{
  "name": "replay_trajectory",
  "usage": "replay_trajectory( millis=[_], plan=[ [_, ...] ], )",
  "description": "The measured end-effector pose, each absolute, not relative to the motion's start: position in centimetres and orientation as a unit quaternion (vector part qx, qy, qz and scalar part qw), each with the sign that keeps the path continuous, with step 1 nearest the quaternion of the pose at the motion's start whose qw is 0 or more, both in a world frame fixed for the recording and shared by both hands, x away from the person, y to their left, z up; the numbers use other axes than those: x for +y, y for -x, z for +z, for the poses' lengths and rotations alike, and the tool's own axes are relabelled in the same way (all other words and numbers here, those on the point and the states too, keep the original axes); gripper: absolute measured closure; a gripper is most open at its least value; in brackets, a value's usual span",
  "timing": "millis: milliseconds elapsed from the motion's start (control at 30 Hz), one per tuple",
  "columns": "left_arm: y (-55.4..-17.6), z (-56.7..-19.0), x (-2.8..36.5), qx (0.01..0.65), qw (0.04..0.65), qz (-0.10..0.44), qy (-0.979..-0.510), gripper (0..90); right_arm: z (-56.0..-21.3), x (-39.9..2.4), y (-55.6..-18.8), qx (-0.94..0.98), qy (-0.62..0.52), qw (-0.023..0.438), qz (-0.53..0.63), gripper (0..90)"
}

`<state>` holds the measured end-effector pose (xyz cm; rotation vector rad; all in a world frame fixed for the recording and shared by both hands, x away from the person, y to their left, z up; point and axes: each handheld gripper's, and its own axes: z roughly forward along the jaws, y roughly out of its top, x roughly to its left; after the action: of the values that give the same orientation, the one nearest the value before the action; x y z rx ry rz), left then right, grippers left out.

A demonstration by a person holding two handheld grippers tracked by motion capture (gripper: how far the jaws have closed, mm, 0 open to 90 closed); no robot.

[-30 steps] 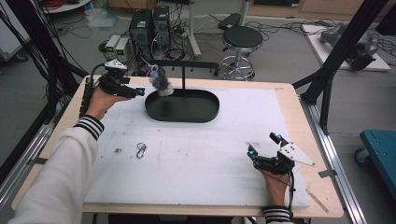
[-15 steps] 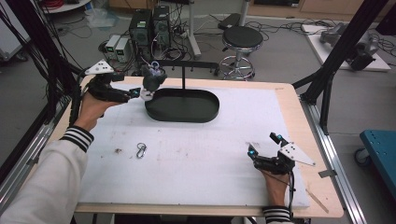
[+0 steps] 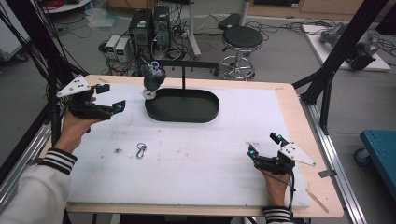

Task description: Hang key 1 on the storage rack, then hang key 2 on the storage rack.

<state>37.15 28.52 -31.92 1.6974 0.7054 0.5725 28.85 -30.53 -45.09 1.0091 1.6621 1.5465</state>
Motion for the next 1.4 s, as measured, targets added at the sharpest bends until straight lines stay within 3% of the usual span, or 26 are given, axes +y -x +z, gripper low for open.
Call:
replay_trajectory(
  millis=[500,1400],
  plan=[
    [-33.4,-34.0,30.9,0.293,0.591,0.248,-0.71,6.8,-45.1,-30.4,-28.8,0.634,-0.383,0.324,0.588,0.7],
    [-33.2,-34.5,31.2,0.292,0.584,0.226,-0.722,6.9,-45.1,-30.4,-28.8,0.634,-0.383,0.325,0.588,0.7]
  ],
)
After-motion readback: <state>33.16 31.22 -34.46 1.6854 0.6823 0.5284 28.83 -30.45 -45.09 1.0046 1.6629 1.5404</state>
